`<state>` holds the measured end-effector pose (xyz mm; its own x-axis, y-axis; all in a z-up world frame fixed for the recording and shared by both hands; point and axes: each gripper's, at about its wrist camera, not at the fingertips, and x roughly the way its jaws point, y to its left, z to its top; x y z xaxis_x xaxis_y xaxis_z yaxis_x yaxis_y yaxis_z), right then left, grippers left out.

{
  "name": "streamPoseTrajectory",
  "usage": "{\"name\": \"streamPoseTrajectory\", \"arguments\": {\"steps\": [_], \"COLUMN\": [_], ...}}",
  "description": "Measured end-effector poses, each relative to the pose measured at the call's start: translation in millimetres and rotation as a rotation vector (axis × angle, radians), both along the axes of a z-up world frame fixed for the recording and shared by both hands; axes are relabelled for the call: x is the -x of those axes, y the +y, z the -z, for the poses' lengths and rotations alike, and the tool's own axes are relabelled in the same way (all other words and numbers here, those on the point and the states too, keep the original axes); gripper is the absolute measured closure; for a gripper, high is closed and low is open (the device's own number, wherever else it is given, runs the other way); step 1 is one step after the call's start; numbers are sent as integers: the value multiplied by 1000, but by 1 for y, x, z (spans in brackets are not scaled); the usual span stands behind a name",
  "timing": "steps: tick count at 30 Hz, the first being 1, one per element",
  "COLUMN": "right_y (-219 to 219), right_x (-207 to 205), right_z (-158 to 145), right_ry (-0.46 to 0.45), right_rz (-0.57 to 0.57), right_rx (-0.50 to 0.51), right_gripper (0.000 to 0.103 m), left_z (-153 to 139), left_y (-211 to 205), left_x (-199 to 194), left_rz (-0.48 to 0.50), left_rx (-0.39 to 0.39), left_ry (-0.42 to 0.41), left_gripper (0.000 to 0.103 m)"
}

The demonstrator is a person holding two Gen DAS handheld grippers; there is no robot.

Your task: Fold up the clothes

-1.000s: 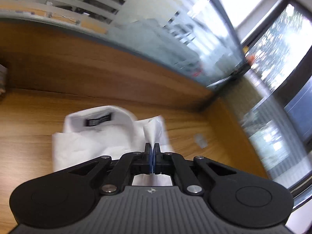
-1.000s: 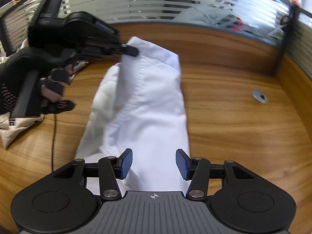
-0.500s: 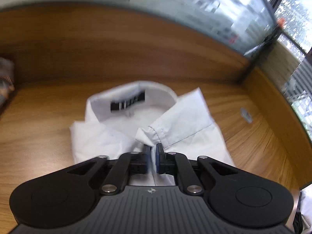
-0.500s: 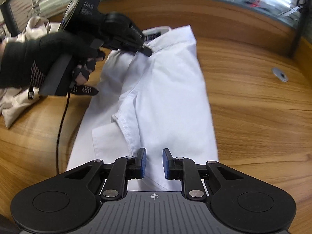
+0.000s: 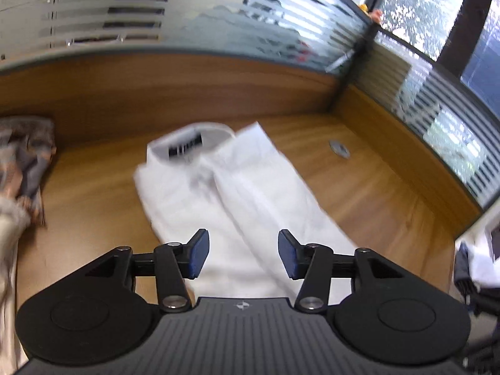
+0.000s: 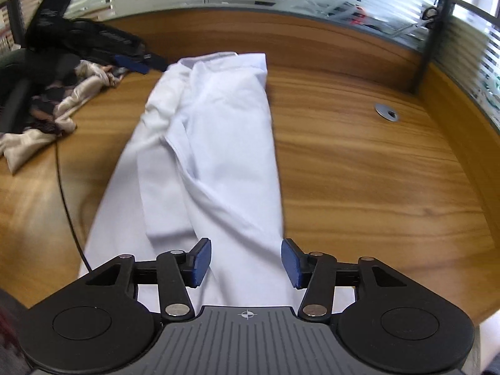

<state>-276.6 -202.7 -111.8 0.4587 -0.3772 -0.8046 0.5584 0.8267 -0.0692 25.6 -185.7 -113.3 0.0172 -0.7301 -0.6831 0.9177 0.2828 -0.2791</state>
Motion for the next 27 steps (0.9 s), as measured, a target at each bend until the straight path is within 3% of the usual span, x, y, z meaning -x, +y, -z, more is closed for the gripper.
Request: {"name": "streamPoseTrajectory", "arguments": {"steps": [6,14,22,27], "right_y": [-8,-34,-76,-115], "right_x": [-1,13,76,104], "right_z": [13,1,0,14], "right_ry": [36,-39,-58,-126], "right_rz": [-72,-107,-118,-155], "right_rx": [43,3,-134,-305], "right_gripper": [46,46,50,52], "left_z": [24,35,31,24], "left_y": [47,82,88,94], "left_x": [31,67,92,110], "left_rz": [-16,-2,39,-7], "left_rx": [-83,-102,-92,-95], "left_ry": [24,65,86,92], "left_gripper": [45,45,45,45]}}
